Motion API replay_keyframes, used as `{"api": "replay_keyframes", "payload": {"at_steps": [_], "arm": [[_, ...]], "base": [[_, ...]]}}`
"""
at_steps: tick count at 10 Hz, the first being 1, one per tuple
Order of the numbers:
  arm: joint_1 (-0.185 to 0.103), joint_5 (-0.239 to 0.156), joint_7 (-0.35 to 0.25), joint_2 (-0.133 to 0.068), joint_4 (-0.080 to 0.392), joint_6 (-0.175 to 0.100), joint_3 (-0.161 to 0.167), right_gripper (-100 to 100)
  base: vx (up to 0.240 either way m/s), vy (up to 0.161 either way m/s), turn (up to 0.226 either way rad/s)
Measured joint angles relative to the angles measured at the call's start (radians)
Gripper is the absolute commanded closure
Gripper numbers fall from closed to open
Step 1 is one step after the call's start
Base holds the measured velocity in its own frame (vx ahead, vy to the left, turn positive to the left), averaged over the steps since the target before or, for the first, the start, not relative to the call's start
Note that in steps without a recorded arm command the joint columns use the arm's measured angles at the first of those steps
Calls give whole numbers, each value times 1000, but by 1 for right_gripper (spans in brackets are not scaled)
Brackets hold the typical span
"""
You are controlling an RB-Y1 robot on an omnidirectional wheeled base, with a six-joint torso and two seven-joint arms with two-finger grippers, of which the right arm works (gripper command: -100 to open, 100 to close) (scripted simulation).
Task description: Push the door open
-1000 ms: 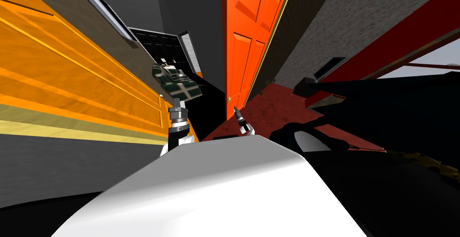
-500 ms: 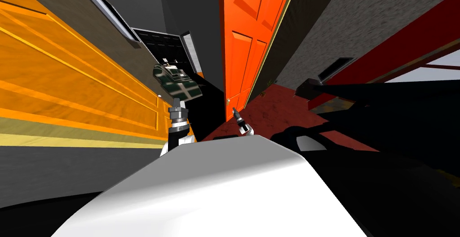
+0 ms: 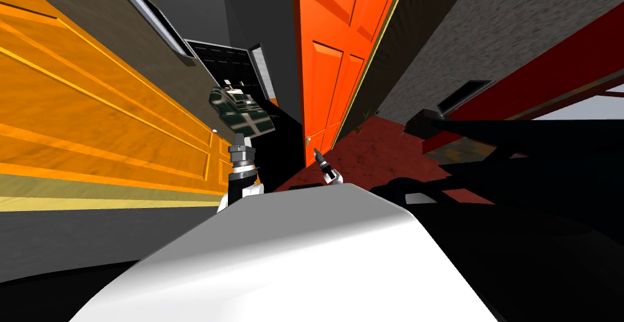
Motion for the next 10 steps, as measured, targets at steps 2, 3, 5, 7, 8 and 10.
{"api": "replay_keyframes", "payload": {"at_steps": [2, 3, 5, 7, 8, 10], "arm": [[-20, 10, -18, 8, 43, 1, 9, -100], [-27, 12, -24, 9, 62, -2, 12, -100], [-45, 18, -33, 17, 106, -10, 16, -100], [-68, 23, -44, 23, 163, -25, 20, -100], [-70, 28, -54, 27, 176, -25, 26, -100], [-93, 32, -64, 33, 219, -32, 28, -100]], "base": [[101, -121, 51], [73, -52, 35], [81, -74, 46], [127, -120, 74], [102, -105, 35], [76, -80, 33]]}}
